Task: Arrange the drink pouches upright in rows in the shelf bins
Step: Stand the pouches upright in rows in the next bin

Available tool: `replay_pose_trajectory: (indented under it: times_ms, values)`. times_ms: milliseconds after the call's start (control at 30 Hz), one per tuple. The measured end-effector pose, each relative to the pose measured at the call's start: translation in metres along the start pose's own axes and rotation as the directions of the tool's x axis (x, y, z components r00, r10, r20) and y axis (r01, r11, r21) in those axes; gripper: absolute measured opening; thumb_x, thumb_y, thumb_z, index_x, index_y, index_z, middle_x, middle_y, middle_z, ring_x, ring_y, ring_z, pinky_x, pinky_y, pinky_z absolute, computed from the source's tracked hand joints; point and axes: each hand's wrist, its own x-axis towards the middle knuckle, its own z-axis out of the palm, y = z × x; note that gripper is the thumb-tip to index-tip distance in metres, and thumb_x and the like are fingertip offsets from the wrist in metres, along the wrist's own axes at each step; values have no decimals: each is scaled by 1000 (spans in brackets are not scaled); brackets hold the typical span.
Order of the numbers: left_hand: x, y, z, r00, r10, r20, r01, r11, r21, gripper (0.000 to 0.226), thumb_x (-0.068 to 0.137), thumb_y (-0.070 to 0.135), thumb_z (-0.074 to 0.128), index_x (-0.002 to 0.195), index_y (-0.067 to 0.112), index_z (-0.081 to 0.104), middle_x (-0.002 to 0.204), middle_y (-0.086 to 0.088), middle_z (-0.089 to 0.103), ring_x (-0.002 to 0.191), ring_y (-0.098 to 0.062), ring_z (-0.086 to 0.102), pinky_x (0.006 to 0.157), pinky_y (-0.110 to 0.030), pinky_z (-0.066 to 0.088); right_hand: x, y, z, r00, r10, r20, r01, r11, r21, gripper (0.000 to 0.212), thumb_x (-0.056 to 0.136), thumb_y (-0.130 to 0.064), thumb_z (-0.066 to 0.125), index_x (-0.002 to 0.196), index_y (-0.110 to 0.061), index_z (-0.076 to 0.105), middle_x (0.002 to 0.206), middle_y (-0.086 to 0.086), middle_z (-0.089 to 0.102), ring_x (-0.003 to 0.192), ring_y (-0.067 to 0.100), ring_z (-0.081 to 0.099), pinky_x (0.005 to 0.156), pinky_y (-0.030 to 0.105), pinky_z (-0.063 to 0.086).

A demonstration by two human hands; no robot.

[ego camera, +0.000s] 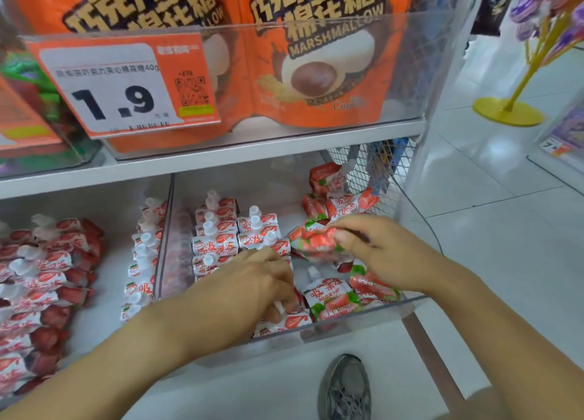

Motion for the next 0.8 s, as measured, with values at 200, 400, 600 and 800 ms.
replay_pose_trajectory:
  times_ms: [200, 400, 600, 800]
  values:
    - [4, -7, -2, 996, -26, 86, 32, 998, -62, 28, 76, 21, 75, 95, 39, 65, 123, 23, 40, 121, -2, 30, 96, -25, 42, 6, -4, 11, 961, 162, -224, -92, 951, 294, 38, 106, -34, 34, 76, -16, 47, 68, -2, 48, 64, 9, 46, 67, 41, 41]
    - [3, 4, -22, 940, -316, -126, 234, 870, -435, 56, 76, 69, 53, 121, 37, 52, 122, 23, 46, 116, 10, 39, 96, -13, 37, 21, -18, 22, 933, 254, -256, -87, 848, 523, 64, 104, -50, 31, 64, -1, 39, 56, 15, 47, 53, 30, 44, 58, 26, 35]
    - [3, 1, -37, 780, -568, -262, 351, 744, -569, 80, 57, 55, 80, 128, 42, 45, 105, 24, 61, 90, 9, 60, 79, -18, 53, 30, -39, 30, 975, 219, 37, -171, 630, 758, 60, 96, -54, 37, 98, -2, 66, 81, 6, 70, 64, 16, 65, 56, 27, 53]
    - [-23, -11, -41, 550, -778, -302, 360, 548, -756, 69, 51, 42, 83, 112, 30, 51, 95, 17, 62, 83, 4, 61, 66, -3, 44, 63, 5, 24, 950, -11, -314, 5, 1000, -18, 10, 91, -16, 69, 100, -18, 71, 92, -10, 65, 77, -7, 58, 76, 9, 45]
